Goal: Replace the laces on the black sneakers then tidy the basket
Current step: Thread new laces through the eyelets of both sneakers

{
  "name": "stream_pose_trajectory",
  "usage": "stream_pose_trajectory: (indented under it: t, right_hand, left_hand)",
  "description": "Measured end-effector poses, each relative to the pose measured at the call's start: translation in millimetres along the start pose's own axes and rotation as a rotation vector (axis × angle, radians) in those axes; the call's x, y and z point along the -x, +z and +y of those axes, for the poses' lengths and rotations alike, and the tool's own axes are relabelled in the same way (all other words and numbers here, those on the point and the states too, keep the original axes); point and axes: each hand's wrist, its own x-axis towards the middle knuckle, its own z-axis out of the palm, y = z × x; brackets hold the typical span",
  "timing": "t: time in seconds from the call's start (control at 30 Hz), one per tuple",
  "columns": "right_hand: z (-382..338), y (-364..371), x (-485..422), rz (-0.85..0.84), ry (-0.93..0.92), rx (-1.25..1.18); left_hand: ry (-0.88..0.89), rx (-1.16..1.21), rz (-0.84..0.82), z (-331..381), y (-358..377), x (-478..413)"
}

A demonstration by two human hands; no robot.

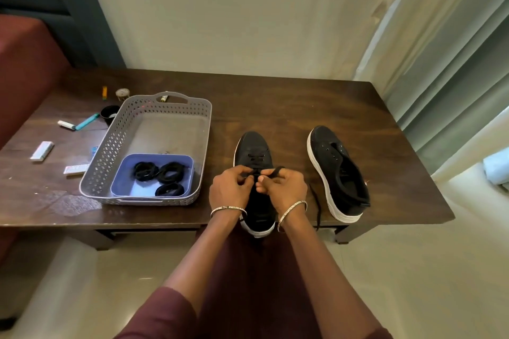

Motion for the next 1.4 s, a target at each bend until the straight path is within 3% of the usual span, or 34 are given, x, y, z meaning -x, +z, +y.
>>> stream_pose_trajectory:
  t: [0.17, 0.37, 0.77, 0.93, 1.07, 1.27, 1.33, 1.4]
  right_hand:
    - [5.7, 8.9, -2.1, 0.115, -0.267, 0.423]
    - [5.4, 24.2, -2.3, 0.140, -0.347, 0.613]
    - [10.7, 24.7, -12.6, 0.144, -0.294, 0.570]
    - [15.7, 21.4, -17.6, 0.129, -0.230, 0.384]
    - [17.8, 18.6, -18.5, 0.119, -0.151, 0.258]
    - [18.0, 15.7, -21.4, 0.081, -0.141, 0.262]
    - [19.1, 15.6, -22.0, 0.082, -0.149, 0.288]
    - [19.9, 15.6, -22.8, 0.087, -0.149, 0.279]
  left_hand:
    - [-0.015, 0.002, -0.050, -2.2, -1.9, -9.6]
    - [-0.033, 0.033, -0.086, -2.7, -7.0, -16.3]
    - [-0.021, 0.048, -0.120, -7.9, -5.7, -19.6]
    - [-0.012, 0.308, -0.225, -16.3, -7.5, -30.9]
    - [0.093, 0.059, -0.284, -13.8, -10.6, -50.0]
    - [0.173, -0.291, -0.324, 3.2, -26.1, -61.6]
    - [0.134, -0.333, -0.332, 13.1, -34.1, -66.0]
    - [0.053, -0.169, -0.339, 30.3, -46.8, -71.9]
